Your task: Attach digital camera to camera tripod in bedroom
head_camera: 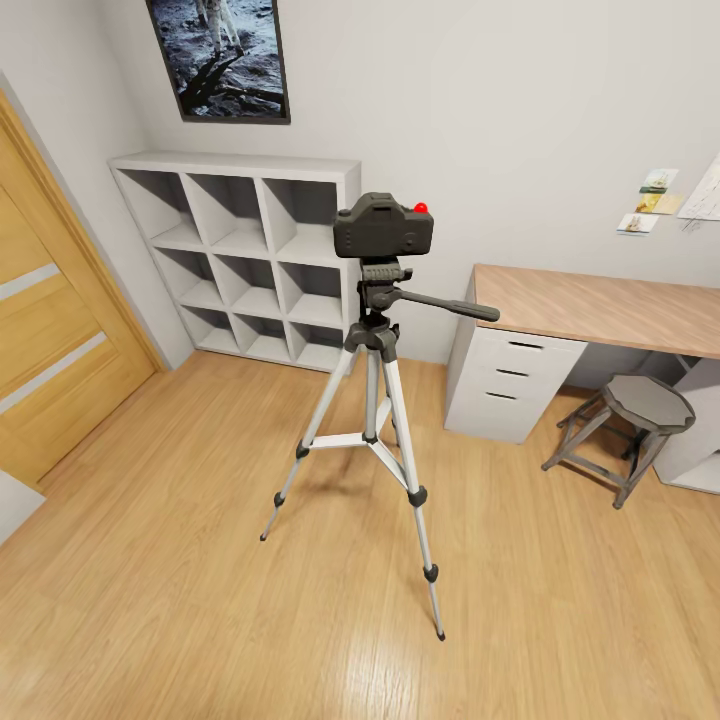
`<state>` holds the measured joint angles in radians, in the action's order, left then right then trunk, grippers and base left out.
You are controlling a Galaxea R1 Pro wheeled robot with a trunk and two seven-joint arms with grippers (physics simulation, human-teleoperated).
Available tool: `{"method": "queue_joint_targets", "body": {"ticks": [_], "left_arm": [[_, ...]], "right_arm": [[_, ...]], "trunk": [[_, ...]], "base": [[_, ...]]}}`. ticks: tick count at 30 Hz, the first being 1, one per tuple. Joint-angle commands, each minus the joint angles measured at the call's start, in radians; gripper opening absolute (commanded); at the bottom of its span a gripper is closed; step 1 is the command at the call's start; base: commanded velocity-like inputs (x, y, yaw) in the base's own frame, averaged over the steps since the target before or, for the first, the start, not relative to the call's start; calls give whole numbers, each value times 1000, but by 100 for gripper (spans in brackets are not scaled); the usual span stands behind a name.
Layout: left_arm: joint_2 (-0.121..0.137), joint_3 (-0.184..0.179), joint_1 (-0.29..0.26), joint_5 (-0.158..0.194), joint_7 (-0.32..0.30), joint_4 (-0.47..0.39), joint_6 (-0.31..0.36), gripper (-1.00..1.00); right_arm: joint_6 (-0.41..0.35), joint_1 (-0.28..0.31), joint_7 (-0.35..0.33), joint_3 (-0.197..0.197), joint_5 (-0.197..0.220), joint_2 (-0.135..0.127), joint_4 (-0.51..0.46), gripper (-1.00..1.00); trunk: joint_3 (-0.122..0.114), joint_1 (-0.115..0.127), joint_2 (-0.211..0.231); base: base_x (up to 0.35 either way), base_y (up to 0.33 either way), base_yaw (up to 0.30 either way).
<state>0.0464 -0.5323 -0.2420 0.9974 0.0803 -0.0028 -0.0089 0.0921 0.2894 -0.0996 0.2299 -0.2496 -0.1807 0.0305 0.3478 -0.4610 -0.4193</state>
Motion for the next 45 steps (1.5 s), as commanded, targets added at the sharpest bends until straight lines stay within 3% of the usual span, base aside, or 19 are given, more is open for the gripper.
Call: {"method": "queue_joint_targets", "body": {"ticks": [1, 6, 7, 8, 45], "left_arm": [[0, -9, 0, 4, -2, 0, 0, 100], [1, -8, 0, -7, -17, 0, 2, 100], [1, -7, 0, -10, -20, 0, 2, 100], [1, -7, 0, -10, -20, 0, -1, 100], [-1, -6, 0, -13, -16, -5, -17, 100]], "right_arm": [[6, 1, -2, 8, -8, -1, 3, 100], [6, -5, -8, 9, -8, 1, 3, 100], [6, -7, -4, 11, 31, 11, 3, 100], [7, -7, -3, 11, 33, 13, 3, 100], [9, -7, -2, 10, 33, 14, 3, 100]], "trunk": [[1, 0, -2], [1, 0, -2], [0, 0, -2], [-1, 0, -2], [-59, 0, -2]], "base": [[0, 0, 0], [0, 0, 0], [0, 0, 0], [0, 0, 0], [0, 0, 0]]}}
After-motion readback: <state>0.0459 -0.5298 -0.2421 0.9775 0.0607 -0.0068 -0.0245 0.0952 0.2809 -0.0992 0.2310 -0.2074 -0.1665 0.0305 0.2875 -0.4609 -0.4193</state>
